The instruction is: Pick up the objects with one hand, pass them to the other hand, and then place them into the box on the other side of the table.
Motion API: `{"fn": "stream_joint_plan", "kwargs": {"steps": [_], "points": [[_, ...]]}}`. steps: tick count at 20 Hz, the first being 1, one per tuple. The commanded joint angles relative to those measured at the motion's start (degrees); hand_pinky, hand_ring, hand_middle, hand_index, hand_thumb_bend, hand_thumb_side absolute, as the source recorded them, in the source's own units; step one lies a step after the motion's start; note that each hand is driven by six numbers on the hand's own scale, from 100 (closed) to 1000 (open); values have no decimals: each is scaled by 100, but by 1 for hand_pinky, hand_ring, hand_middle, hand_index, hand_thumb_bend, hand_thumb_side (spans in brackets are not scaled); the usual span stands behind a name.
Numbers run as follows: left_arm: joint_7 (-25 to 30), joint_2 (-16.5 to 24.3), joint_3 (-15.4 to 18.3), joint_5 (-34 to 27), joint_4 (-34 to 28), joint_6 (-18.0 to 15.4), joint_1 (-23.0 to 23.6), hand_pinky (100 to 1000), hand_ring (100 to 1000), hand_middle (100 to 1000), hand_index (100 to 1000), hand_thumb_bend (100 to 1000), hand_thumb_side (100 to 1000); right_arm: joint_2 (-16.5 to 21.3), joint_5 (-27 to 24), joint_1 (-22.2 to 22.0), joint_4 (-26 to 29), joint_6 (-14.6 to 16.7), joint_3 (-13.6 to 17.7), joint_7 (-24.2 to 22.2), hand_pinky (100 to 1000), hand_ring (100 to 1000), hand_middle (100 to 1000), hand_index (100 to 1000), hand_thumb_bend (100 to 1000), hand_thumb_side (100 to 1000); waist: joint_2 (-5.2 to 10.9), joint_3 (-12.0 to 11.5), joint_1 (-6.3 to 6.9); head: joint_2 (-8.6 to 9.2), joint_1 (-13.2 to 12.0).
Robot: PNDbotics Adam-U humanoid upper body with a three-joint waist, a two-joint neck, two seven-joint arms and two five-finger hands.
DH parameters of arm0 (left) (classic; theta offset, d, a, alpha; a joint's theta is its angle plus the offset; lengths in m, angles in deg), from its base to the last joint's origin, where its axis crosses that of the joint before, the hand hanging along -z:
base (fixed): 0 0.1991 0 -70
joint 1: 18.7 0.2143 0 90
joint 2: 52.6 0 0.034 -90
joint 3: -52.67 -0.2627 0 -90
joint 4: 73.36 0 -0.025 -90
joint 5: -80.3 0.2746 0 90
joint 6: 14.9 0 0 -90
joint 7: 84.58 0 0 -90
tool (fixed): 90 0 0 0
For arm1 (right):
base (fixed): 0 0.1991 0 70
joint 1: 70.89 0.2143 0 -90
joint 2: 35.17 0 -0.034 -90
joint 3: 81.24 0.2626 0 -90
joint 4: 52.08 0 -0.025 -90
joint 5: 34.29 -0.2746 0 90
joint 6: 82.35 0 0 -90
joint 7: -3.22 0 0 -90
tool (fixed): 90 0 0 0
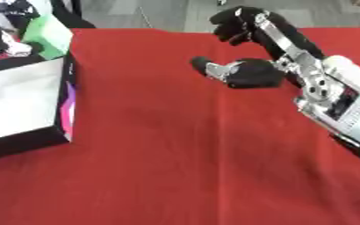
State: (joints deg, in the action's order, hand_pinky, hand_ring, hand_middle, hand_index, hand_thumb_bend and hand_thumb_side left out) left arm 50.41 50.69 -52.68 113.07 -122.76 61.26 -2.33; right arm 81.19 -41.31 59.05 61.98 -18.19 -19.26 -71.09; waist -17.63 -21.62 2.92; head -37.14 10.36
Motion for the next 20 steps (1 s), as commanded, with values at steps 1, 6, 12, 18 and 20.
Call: {"fn": "stream_joint_plan", "kwargs": {"steps": [1, 6, 12, 18, 20], "points": [[-163, 301, 129, 131, 68, -6, -52, 793, 655, 447, 390, 100, 349, 159, 50, 59, 53, 11, 77, -11, 748, 724, 657, 782, 491, 345, 121, -7, -15, 35, -96], [-398, 396, 254, 513, 223, 50, 35, 791, 670, 471, 423, 182, 382, 189, 77, 14, 53, -40, 108, -4, 748, 724, 657, 782, 495, 347, 116, 12, -38, 62, -296], [-498, 396, 355, 1002, 411, 62, 109, 797, 693, 500, 474, 227, 397, 181, 83, -32, 53, -72, 115, 26, 748, 724, 657, 783, 499, 349, 113, 43, -101, 68, -344], [-711, 391, 475, 1317, 618, 115, 125, 823, 744, 577, 602, 229, 398, 162, 79, -54, 53, -71, 118, 68, 748, 724, 657, 783, 499, 348, 109, 44, -140, 67, -367], [-807, 394, 517, 1439, 668, 155, 129, 827, 758, 604, 625, 244, 406, 160, 78, -61, 53, -69, 122, 85, 748, 723, 656, 783, 499, 347, 109, 50, -143, 73, -372]]}}
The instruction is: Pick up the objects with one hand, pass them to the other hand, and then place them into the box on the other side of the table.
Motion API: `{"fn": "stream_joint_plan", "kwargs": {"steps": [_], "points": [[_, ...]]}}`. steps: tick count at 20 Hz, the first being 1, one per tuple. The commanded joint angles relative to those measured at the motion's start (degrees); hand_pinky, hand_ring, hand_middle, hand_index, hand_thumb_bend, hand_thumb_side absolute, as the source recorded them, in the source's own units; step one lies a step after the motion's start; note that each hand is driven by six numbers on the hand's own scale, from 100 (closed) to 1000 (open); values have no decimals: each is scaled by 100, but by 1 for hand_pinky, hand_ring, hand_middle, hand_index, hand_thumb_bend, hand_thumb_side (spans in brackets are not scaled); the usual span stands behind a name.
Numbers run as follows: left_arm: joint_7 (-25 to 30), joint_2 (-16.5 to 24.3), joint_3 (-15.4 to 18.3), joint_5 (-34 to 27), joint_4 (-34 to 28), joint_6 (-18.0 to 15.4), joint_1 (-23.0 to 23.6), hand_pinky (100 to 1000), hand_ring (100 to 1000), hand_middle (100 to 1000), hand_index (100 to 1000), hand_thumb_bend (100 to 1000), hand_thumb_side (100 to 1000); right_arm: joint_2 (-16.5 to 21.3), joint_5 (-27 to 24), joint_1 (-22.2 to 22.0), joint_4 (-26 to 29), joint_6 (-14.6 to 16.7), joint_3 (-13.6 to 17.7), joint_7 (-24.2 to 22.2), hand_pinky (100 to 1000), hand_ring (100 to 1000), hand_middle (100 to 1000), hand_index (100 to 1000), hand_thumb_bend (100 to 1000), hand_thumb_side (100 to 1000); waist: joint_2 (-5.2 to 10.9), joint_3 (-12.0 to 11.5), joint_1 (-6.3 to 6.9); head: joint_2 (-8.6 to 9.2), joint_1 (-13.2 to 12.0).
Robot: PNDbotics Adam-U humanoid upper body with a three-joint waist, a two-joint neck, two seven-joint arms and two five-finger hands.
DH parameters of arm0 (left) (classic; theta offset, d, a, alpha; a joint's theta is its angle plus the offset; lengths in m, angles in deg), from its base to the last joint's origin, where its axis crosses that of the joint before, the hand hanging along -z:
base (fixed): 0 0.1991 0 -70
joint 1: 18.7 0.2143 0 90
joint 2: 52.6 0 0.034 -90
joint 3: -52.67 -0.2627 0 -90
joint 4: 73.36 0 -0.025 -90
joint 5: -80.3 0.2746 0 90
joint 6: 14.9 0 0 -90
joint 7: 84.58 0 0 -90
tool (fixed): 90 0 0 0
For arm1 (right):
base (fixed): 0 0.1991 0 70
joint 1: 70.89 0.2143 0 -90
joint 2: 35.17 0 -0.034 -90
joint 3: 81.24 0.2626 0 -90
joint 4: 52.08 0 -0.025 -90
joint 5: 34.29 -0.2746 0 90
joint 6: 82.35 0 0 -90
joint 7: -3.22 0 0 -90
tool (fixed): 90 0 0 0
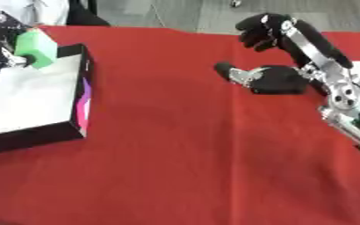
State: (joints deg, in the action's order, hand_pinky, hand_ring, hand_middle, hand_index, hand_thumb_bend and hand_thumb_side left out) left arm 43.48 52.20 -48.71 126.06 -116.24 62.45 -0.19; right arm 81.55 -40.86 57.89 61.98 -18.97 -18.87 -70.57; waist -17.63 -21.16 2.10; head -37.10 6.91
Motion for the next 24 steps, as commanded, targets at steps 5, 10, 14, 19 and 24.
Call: {"fn": "stream_joint_plan", "kwargs": {"steps": [5, 10, 14, 19, 24], "points": [[-296, 228, 176, 440, 124, 51, -68, 865, 843, 765, 784, 167, 582, 124, 23, 42, 53, 17, 92, 73, 749, 722, 654, 782, 498, 342, 103, 22, -66, 69, -27], [-121, 199, 267, 318, 289, 81, -61, 955, 940, 883, 905, 100, 701, 128, 13, 37, 53, 16, 101, 101, 748, 720, 651, 782, 494, 333, 102, 24, -62, 67, 31], [108, 233, 295, 36, 292, 155, -49, 961, 943, 885, 908, 100, 634, 137, 2, 14, 53, 7, 109, 123, 749, 718, 649, 781, 492, 328, 114, 25, -58, 93, 138], [-103, 272, 273, 206, 149, 187, -25, 935, 926, 877, 906, 100, 434, 139, -3, 5, 53, 3, 111, 139, 749, 717, 647, 780, 491, 329, 114, 23, -45, 78, 160], [-296, 278, 287, 254, 136, 176, -7, 922, 916, 870, 913, 208, 382, 140, 3, -13, 53, -11, 112, 160, 748, 716, 646, 779, 492, 329, 107, 20, -36, 51, 171]]}}
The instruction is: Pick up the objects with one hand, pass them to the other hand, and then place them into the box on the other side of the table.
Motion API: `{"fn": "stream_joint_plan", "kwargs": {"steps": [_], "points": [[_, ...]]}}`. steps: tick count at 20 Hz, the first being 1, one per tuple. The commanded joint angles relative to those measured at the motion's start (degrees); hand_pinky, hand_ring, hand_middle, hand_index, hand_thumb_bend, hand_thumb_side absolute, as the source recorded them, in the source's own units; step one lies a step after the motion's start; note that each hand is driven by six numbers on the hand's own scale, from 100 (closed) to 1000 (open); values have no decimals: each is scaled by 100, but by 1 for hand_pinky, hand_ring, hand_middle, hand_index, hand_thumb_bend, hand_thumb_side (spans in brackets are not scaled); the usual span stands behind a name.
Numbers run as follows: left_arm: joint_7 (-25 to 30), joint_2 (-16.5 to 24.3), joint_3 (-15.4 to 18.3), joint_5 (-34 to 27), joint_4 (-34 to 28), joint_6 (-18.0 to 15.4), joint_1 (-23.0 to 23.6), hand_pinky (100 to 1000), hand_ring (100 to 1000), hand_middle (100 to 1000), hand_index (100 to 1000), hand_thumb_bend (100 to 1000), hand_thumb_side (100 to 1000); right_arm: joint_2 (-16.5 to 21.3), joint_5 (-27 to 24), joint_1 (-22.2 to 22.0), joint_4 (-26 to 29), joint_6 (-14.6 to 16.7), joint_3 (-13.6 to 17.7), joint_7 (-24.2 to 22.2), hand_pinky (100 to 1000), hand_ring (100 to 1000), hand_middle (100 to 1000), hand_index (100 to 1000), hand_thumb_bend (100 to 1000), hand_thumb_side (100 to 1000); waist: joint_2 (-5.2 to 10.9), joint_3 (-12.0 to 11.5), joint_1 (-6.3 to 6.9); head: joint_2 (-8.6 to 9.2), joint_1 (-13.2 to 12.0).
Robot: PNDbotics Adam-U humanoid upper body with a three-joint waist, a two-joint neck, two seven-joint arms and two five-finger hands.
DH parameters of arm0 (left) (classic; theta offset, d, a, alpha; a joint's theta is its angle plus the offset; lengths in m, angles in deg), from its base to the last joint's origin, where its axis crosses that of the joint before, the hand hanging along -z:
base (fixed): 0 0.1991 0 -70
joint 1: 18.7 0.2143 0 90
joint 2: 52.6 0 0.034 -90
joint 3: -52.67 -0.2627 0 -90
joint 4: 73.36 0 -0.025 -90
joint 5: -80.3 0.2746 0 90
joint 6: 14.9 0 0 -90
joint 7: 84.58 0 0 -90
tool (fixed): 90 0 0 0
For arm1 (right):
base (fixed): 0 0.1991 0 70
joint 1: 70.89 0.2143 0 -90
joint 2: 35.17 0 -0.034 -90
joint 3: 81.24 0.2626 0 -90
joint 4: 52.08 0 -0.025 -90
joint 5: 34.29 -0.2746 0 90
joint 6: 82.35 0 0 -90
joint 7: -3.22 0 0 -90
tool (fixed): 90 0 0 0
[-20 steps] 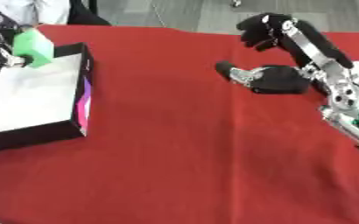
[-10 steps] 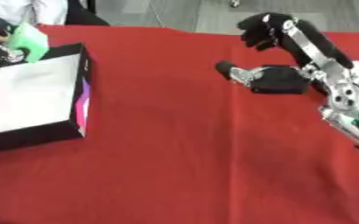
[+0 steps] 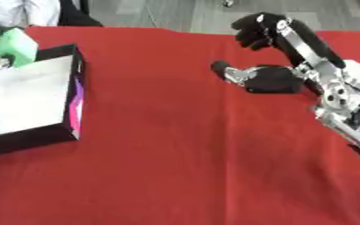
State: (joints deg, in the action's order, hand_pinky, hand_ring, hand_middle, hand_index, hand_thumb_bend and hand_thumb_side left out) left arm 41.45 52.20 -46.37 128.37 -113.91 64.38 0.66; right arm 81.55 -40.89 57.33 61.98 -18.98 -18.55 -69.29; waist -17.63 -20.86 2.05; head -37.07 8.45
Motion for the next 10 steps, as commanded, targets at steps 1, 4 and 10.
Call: {"fn": "stream_joint_plan", "kwargs": {"steps": [1, 4, 10], "points": [[-124, 277, 51, 11, -108, -48, -86, 930, 927, 890, 936, 299, 399, 139, 6, 40, 53, -11, 79, 36, 749, 716, 646, 779, 493, 330, 105, -10, -29, 45, 20], [-248, 282, -6, 72, -204, -266, -76, 926, 924, 871, 905, 598, 485, 140, 13, 27, 53, -22, 75, 46, 749, 715, 643, 778, 495, 330, 102, -8, -25, 35, 21], [-603, 299, 44, 72, -189, -409, -59, 941, 888, 812, 868, 177, 857, 147, 9, 18, 53, -27, 80, 67, 748, 714, 639, 776, 493, 329, 100, -11, -10, 14, 0]]}}
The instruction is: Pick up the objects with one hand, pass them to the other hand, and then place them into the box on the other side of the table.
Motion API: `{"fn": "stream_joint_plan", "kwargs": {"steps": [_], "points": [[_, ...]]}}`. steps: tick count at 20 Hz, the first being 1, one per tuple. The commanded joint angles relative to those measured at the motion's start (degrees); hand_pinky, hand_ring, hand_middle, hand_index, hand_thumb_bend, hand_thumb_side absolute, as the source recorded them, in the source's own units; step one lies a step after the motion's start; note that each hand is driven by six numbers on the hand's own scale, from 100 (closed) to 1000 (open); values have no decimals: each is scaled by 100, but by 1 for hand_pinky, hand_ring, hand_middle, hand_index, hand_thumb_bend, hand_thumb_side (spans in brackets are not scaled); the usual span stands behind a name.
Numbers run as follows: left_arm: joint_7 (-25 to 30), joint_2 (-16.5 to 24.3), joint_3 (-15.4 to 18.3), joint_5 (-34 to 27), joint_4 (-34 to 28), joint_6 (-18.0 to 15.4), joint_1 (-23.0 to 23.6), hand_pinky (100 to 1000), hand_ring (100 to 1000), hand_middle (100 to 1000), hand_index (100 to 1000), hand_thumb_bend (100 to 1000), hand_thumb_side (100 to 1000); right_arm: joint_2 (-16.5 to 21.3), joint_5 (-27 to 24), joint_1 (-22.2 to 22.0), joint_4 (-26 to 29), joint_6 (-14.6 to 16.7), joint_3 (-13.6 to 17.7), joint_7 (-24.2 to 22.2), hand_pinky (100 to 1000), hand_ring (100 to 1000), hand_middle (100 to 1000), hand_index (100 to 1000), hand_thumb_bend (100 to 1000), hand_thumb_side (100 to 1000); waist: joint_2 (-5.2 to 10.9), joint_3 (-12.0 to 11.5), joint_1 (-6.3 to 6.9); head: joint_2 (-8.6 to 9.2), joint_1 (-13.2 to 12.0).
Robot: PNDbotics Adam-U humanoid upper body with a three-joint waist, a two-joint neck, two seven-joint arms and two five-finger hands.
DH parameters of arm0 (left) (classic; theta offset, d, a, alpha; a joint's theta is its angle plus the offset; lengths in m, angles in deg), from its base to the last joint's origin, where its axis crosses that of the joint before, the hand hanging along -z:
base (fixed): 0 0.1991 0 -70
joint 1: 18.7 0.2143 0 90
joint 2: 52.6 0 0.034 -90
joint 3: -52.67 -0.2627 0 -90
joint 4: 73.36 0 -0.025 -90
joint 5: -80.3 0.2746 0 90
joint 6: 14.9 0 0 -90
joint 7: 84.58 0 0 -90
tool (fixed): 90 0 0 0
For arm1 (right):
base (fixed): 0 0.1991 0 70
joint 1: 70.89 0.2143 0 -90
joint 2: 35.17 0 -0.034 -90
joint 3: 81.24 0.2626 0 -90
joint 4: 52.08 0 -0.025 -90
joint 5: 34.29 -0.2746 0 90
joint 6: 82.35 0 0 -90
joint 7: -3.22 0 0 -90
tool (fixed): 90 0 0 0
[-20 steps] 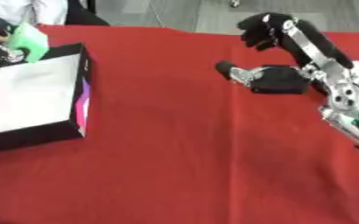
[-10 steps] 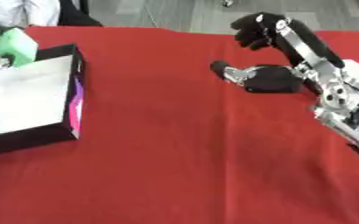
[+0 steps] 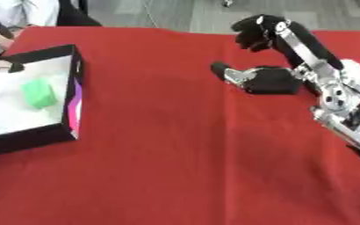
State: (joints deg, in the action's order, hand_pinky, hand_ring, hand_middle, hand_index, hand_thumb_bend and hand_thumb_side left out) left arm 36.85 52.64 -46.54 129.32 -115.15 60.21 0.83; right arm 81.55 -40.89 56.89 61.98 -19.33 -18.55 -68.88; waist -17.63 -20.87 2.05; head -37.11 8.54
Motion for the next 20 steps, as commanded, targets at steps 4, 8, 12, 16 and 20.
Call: {"fn": "stream_joint_plan", "kwargs": {"steps": [4, 8, 12, 16, 20], "points": [[-413, 253, -3, 93, -103, 181, -79, 924, 894, 821, 878, 205, 960, 159, 8, 52, 53, -1, 77, 28, 748, 714, 638, 775, 497, 324, 109, 10, 5, 9, -29], [-669, 261, 19, 75, -88, 224, -41, 908, 878, 823, 887, 164, 360, 165, -2, 50, 53, -4, 94, 44, 748, 713, 636, 775, 504, 320, 125, 42, 22, 38, 3], [-834, 294, 66, -76, -137, 319, -16, 883, 840, 805, 846, 106, 325, 183, -1, 42, 53, -12, 115, 54, 748, 714, 639, 777, 508, 318, 154, 67, 25, -48, 102], [-1174, 378, 140, -640, -293, 513, 80, 873, 804, 763, 821, 100, 269, 212, 7, -8, 53, -32, 128, 57, 751, 717, 645, 779, 510, 321, 210, 121, 27, -104, 200], [-1492, 517, 119, -1466, -575, 580, 277, 892, 812, 763, 821, 100, 245, 271, 5, -40, 53, -90, 177, 82, 754, 723, 654, 781, 449, 301, 324, 203, 46, -174, 178]]}}
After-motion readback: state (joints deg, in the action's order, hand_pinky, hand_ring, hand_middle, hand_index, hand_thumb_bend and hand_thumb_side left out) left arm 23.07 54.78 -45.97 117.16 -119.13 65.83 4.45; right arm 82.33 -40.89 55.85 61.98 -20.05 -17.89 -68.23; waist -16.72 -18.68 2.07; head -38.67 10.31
